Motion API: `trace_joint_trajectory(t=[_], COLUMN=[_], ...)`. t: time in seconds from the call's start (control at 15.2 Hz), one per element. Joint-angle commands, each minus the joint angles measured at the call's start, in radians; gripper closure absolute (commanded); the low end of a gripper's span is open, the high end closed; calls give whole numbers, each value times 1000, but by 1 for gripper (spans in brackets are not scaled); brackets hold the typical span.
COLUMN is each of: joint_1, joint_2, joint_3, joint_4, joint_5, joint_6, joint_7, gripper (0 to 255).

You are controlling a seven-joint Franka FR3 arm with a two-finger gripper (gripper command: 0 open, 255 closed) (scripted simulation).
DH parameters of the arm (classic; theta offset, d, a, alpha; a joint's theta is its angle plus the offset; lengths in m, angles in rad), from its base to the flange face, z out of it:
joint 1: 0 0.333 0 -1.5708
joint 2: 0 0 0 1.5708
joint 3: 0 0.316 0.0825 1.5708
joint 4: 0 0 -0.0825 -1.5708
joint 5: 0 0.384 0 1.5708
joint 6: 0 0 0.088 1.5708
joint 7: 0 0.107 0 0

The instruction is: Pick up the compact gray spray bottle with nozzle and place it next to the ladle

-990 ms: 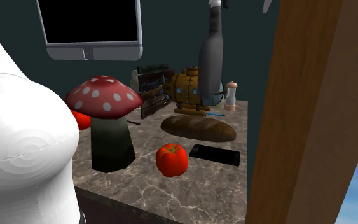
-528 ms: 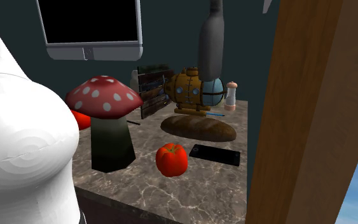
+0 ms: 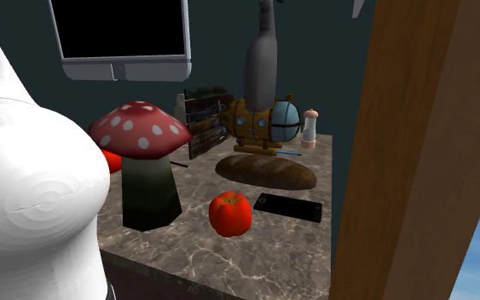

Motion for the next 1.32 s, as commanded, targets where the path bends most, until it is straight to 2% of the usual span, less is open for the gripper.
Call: trace_joint_trajectory(t=[0.0, 0.66, 1.25], joint_1=[15, 87, 158], joint_2=[1, 104, 282], joint_3=[30, 169, 279], joint_4=[-28, -72, -5], joint_5=[13, 60, 56], joint_6=[26, 162, 264], joint_7=[49, 267, 455], gripper=[255, 255, 255])
